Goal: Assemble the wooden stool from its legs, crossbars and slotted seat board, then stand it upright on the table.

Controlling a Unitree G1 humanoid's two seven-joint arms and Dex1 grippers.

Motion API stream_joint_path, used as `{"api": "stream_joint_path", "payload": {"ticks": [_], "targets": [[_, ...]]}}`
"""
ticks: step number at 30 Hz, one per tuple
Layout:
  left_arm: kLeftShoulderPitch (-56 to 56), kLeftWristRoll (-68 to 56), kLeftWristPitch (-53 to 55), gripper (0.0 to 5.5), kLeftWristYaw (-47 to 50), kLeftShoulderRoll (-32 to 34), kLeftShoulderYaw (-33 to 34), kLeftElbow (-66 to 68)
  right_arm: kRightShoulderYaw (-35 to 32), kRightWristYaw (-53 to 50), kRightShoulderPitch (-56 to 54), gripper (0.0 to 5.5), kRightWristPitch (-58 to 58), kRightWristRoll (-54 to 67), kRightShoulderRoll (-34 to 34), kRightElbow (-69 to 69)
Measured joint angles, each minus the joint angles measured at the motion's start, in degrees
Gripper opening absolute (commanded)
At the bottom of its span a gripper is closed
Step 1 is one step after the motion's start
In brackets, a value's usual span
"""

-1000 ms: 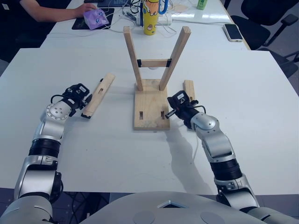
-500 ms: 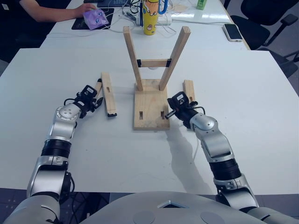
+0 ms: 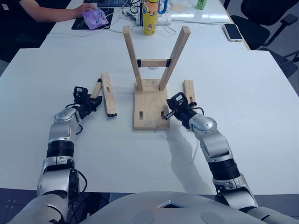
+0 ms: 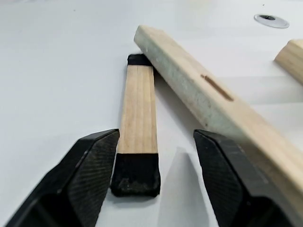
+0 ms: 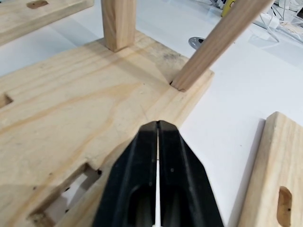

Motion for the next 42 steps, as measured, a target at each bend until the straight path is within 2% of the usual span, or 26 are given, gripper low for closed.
{"api": "stream_joint_path", "payload": {"ticks": [14, 22, 25, 29, 33, 37, 42], "targets": [[-2.10, -0.20, -0.71, 2.92, 0.50, 0.24, 0.73, 5.07, 0.42, 0.04, -0.09, 0.00, -0.01, 0.03, 0.51, 0.14], [-2.97, -1.03, 2.52, 1.84, -1.20, 0.98, 0.33, 4.96, -0.50, -0.19, -0.61, 0.00, 0.04, 1.37, 1.07, 0.13], [-3.14, -1.31, 2.93, 1.37, -1.12, 1.00, 0.79, 5.07, -4.70, -1.07, -0.82, 0.00, 1.59, 5.89, 4.03, -0.06], [-2.57, -1.67, 0.21, 1.35, 2.62, 0.42, 2.80, 4.74, -9.61, -2.37, -2.55, 0.00, 4.22, 12.52, 8.35, -0.68], [-0.66, -4.62, -2.16, 1.35, 5.79, -1.37, 6.78, -2.28, -7.92, -3.70, -2.25, 0.00, 4.41, 11.87, 7.83, -0.65], [2.95, -4.37, -6.21, 1.35, 7.91, -2.19, 7.37, -11.87, -7.07, -1.32, -0.83, 0.55, 4.96, 14.30, 7.51, -1.14], [15.36, -6.13, -9.95, 1.35, 4.52, -3.70, 4.54, -30.38, -12.57, 4.49, 0.38, 1.29, 11.49, 28.89, 9.00, -5.70]]}}
